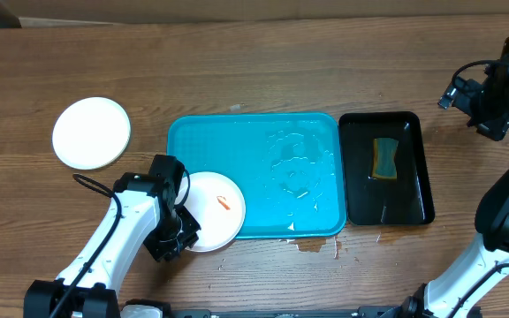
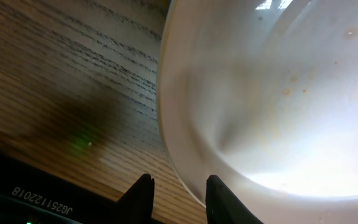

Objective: Clean dirty plates on tray and stack at the side
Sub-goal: 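Grasp the lower white plate rim with the left gripper, then slide the lower white plate up to the teal tray's center with left gripper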

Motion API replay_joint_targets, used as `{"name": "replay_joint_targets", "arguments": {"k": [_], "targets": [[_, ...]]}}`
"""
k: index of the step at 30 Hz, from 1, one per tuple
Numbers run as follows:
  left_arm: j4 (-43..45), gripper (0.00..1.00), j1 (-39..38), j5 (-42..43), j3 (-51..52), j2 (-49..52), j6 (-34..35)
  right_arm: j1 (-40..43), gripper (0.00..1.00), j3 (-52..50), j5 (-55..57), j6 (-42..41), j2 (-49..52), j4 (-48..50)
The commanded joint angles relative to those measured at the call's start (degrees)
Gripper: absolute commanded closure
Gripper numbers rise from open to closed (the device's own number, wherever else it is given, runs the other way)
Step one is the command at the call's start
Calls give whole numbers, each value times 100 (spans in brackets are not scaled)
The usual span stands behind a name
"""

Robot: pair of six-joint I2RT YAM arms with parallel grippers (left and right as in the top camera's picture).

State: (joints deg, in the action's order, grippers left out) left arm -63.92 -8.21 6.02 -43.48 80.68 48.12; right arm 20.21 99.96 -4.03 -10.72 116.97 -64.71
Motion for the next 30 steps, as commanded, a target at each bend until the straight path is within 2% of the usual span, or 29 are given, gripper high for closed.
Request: {"name": "replay_joint_targets", "arguments": {"k": [1,5,11,15,18,22,26,30], "targets": [[-15,70,26,111,37,-33,76,7,0,92,35,-35,-55,17],[-57,71,26,109,39,-33,74,7,0,92,35,-35,-57,17],[-68,78,26,105,55,-33,74,7,0,92,35,-35,-55,17],[-50,70,26,105,142,-33,74,7,0,92,35,-35,-57,17],[39,69,26,105,227,-33,74,7,0,92,35,-35,-55,17],[197,74,26,107,321,-33,76,7,0,92,35,-35,-55,17],[227,85,26,138,321,-33,72,7,0,92,35,-35,-57,17],[258,88,26,138,284,-33,9,7,0,92,35,-35,-57,17]]}}
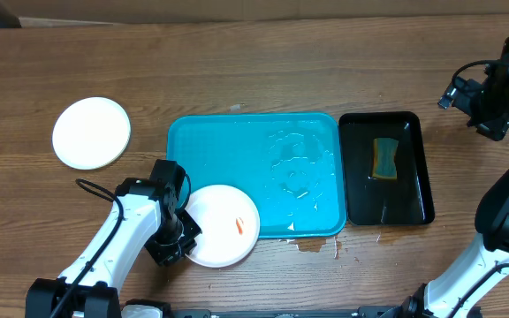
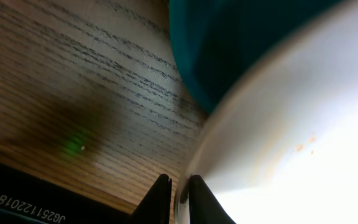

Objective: Clean dirty plates on tray and stack at the side
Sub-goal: 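Slide the lower white plate up to the teal tray's center with left gripper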

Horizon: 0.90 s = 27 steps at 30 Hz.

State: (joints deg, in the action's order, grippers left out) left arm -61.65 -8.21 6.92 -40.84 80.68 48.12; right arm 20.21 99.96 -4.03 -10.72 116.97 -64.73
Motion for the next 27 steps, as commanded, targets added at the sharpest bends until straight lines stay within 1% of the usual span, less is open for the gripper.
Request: {"name": "replay_joint_targets", "arguments": {"k": [1,2,4,9,13,18,26,27], "targets": [[68,89,26,46,-20,-33,-55,7,0,92,35,-35,-57,20],[94,94,26,46,-76,-33,-153,7,0,92,35,-35,-57,20],[146,96,26,39,-247,-35,-385,7,0,92,35,-35,-55,20],[629,96,26,20,-804,-33,-767,7,0,92,35,-35,-57,20],[1005,95,17,24,-1119,-33,-787,7,0,92,35,-35,-57,20],[1648,96,-188,15,-1156,50,-787,7,0,92,35,-35,-55,20],[2758,93,-758,15,-1156,957,-791,7,0,92,35,-35,-55,20],[2900,90,-807,15,-1163,1086,-802,7,0,92,35,-35,-55,20]]}}
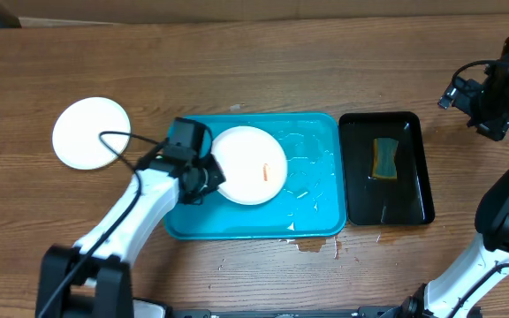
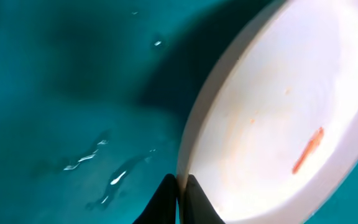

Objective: Clean dirty plates on tray and stack at the side
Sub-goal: 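Slide the lower white plate up to the teal tray's center with left gripper, then reach right gripper into black tray and grasp the sponge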

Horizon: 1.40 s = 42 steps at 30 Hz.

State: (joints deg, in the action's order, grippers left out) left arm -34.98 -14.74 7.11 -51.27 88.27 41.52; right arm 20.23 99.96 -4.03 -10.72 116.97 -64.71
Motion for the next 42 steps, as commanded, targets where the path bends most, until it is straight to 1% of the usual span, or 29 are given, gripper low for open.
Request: {"name": "replay_joint_targets", "arguments": {"k": [1,2,3,5,7,8,10,12,15,16,20,22,24,28,35,39,41,42], "targets": [[302,82,-175,-2,-142,398,-153,4,0,92,35,-35,-55,17],[339,66,-179,0,-186,446,-184,4,0,92,35,-35,-57,17],[337,47,-179,0,-251,476,-247,4,0,92,35,-35,-55,17],[212,28,-179,-9,-455,479,-498,4,0,92,37,-35,-55,17],[-72,14,-179,-59,-787,479,-863,4,0,92,35,-35,-55,17],[-256,11,-179,-175,-968,479,-1008,4,0,92,35,-35,-55,17],[-675,9,-179,-474,-1349,479,-1285,4,0,92,37,-35,-57,17],[-1049,10,-179,-717,-1711,485,-1574,4,0,92,35,-35,-55,17],[-1410,19,-179,-907,-2135,496,-1867,4,0,92,35,-35,-55,17],[-1449,20,-179,-903,-2212,501,-1939,4,0,92,35,-35,-57,17],[-1451,23,-179,-903,-2243,533,-1974,4,0,92,35,-35,-57,17],[-1449,29,-179,-901,-2240,590,-1969,4,0,92,35,-35,-55,17],[-1447,33,-179,-896,-2238,688,-1967,4,0,92,35,-35,-57,17],[-1447,35,-179,-852,-2170,1019,-1965,4,0,92,35,-35,-55,17],[-1255,34,-179,-341,-2100,1915,-1971,4,0,92,35,-35,-57,17],[-1113,42,-175,-345,-2100,2168,-1971,4,0,92,35,-35,-55,17],[-992,49,-175,-345,-2100,2234,-1971,4,0,92,35,-35,-55,17],[-933,54,-175,-343,-2100,2256,-1971,4,0,92,35,-35,-55,17]]}}
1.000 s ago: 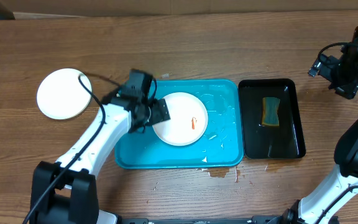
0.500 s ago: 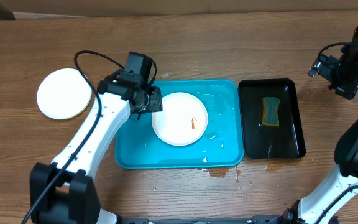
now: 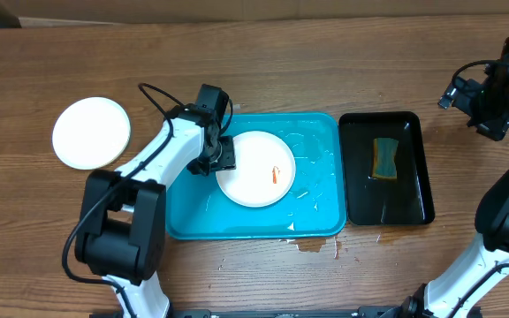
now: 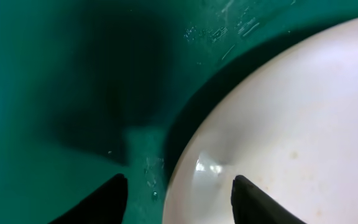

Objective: Clean dirty plates on tray and stack at the side
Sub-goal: 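Reach right gripper into black tray and grasp the sponge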

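A white plate with an orange smear [image 3: 255,168] lies flat in the middle of the wet teal tray [image 3: 193,221]. My left gripper [image 3: 222,160] is open at the plate's left rim; in the left wrist view its fingertips [image 4: 178,199] stand wide apart, one over the tray and one over the plate [image 4: 291,124]. A clean white plate [image 3: 91,132] rests on the table at the far left. My right gripper [image 3: 480,102] hangs at the far right edge, away from everything; its jaws cannot be made out.
A black tray [image 3: 414,212] right of the teal tray holds a yellow-green sponge [image 3: 383,156]. Water drops and small crumbs lie on the table below the teal tray's front edge [image 3: 312,243].
The dirty plate went from held tilted over the tray's left part to lying flat in the tray's middle. My left gripper has opened and let it go.
My left gripper first stood open at the plate's rim, the plate hanging over the tray's front-left corner. Then it was shut on the rim, the plate shifted right. Later it held the plate over the tray. Now the plate lies released in the tray.
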Motion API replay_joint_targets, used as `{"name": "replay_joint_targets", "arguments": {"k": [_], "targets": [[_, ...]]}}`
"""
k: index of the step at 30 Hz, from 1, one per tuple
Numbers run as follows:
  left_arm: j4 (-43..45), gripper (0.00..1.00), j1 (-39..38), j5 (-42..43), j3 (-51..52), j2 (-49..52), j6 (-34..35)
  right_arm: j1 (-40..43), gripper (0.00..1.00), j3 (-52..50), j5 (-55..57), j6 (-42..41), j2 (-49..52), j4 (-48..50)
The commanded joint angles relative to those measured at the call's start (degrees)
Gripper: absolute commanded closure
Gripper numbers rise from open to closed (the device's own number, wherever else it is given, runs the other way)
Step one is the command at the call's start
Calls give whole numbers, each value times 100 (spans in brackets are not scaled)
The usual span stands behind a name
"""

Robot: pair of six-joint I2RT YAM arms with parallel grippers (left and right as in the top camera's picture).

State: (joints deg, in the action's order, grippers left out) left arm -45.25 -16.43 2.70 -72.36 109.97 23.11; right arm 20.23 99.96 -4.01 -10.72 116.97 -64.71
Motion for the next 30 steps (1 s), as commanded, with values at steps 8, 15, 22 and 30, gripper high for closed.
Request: {"name": "replay_joint_targets", "arguments": {"k": [8,15,22,30], "targets": [[420,58,-11,94,9,234,-133,4,0,92,33,-35,-57,17],[409,67,-11,96,9,234,-286,4,0,92,33,-35,-55,17],[334,96,-11,192,9,234,-299,4,0,92,4,-35,-57,22],[378,96,-11,286,9,234,-306,4,0,85,-293,35,-55,-710]]}}
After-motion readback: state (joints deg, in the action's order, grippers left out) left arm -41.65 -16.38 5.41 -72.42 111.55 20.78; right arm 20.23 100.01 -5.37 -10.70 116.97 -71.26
